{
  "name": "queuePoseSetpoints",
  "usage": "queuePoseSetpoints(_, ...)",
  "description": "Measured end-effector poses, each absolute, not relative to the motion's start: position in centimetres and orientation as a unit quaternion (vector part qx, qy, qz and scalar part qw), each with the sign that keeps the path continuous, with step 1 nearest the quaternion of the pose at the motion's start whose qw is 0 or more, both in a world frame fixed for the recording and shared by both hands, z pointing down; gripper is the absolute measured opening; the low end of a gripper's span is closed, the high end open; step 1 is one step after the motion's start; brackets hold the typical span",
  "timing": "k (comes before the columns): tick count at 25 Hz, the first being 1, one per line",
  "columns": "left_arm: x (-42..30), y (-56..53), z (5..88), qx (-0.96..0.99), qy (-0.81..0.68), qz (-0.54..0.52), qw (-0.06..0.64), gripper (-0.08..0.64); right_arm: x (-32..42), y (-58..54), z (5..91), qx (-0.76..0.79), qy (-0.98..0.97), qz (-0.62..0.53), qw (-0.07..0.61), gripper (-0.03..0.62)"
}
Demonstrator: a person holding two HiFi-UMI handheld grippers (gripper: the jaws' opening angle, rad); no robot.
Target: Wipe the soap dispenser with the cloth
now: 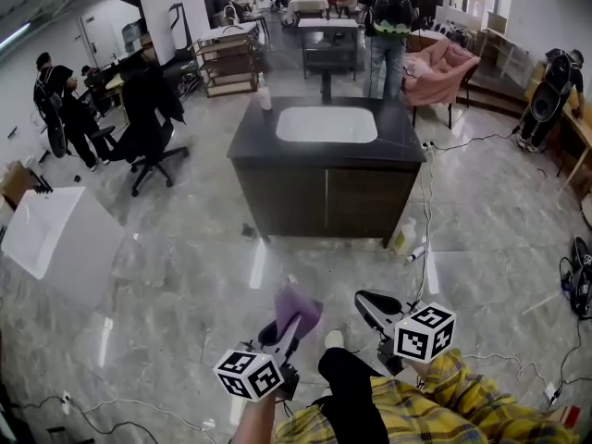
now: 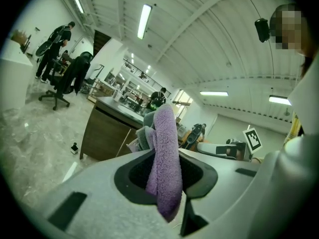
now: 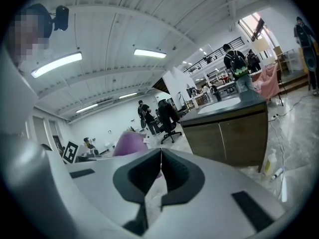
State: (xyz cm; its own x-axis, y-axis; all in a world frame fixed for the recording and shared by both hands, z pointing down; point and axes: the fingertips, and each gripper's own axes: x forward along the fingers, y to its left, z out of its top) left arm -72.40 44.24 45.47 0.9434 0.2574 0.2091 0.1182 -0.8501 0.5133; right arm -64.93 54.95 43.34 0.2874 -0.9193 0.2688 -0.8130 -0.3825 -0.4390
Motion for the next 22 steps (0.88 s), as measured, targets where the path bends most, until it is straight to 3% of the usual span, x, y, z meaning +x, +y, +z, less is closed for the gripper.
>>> queuePoseSetpoints(22, -54.7, 35.5, 43.3, 0.958, 0.066, 0.14, 0.242, 0.076, -46.8, 45.4, 41.8, -0.773, 0.573, -0.241, 0.127, 0.006)
